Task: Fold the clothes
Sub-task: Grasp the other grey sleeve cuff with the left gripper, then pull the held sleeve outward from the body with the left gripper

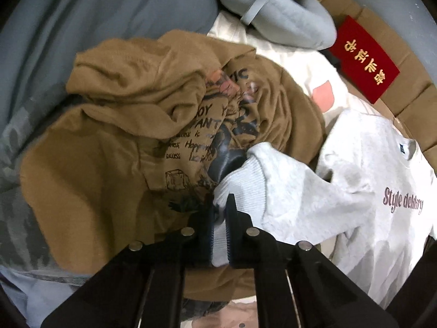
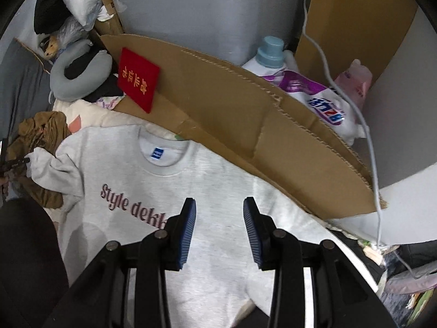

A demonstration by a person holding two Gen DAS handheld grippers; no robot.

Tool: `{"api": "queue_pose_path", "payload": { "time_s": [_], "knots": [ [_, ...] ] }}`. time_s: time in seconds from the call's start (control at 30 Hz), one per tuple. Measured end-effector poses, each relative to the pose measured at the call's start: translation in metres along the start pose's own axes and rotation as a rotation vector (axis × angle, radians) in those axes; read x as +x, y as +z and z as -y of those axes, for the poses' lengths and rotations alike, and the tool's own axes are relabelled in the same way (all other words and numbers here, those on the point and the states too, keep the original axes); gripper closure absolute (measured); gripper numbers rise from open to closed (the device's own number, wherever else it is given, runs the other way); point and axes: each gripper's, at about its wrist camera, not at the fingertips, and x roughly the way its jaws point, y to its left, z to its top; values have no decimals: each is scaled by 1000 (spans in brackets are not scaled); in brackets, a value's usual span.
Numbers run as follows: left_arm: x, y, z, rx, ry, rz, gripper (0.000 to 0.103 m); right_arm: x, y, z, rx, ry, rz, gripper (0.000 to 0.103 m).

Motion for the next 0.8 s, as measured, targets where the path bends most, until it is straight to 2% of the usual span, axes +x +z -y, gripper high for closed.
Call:
{"api": "queue_pose_path", "payload": {
  "time_s": [0.27,0.37,0.6,0.8],
  "knots": [
    [-72,25,-2,56,-1,67,98,15,9,-24,-10,63,-1,69],
    [-95,41,1,74,27,83,98,24,9,-32,-27,86,-18,69],
    [-159,58,-23,70,114,120,98,38,16,-44,-63,120,-34,69],
    [-183,70,-42,68,197,112,98,54,20,-45,-55,134,-63,69]
  ]
}}
